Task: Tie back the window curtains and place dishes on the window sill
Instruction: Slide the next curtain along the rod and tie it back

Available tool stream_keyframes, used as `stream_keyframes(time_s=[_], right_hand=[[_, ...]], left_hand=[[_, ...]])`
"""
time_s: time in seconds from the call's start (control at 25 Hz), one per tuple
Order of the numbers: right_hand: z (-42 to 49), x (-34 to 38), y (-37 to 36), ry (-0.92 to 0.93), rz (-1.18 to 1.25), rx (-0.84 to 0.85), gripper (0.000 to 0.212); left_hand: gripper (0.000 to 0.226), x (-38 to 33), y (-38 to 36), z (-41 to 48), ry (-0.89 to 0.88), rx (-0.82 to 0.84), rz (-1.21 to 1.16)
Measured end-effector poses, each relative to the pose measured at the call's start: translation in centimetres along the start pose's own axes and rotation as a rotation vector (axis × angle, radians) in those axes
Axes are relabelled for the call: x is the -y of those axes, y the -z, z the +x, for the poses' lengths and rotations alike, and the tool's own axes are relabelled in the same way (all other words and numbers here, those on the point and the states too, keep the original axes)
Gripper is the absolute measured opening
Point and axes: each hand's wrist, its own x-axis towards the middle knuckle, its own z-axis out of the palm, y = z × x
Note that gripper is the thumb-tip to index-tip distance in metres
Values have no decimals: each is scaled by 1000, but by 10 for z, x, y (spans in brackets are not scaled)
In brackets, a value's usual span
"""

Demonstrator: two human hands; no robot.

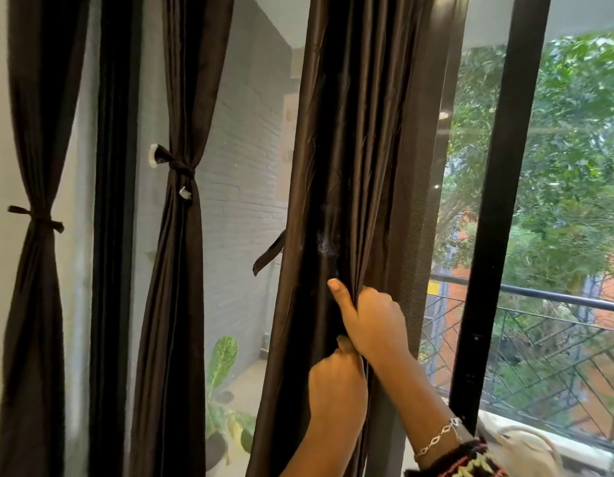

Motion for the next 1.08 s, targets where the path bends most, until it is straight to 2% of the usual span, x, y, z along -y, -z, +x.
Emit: stream_keyframes(time_s=[0.08,0.16,0.28,0.32,0.44,0.48,0.56,0.64,0.68,0.76,0.84,0.96,1.08], right_hand=[[0,-1,-2,-12,-66,-14,50],[0,-6,-4,-55,-67,-43,45],[-4,-10,-6,-64,-24,-102,44],[-6,-10,-8,-58,-4,-119,44],[-7,-9,-11,-65,34,-128,44],[-6,-9,-12,-74,46,-132,44],[-6,-7,-15,-84,74,-153,42],[-6,-5,-18,-78,77,-181,41],[-5,-4,-19,-78,70,-187,41],[-2,-4,-22,-97,51,-179,42],[1,-4,-25,-126,59,-156,42],[7,4,-31,-161,107,-84,45],[5,16,-40,-135,164,-23,52]], left_hand=[[34,0,4,-1,-46,17,-9],[35,5,12,-8,-96,-42,11],[21,23,19,-24,-160,-323,-99],[23,30,21,-25,-165,-431,-161],[27,49,30,-14,-48,-670,-221],[31,53,33,-9,16,-685,-234],[47,61,37,-4,129,-576,-294],[56,66,39,-1,235,-381,-314],[54,67,36,0,258,-287,-274],[41,67,29,1,240,-207,-122],[36,65,28,0,183,-139,-34],[59,60,24,4,-46,-186,11],[63,54,15,10,-183,-191,66]])
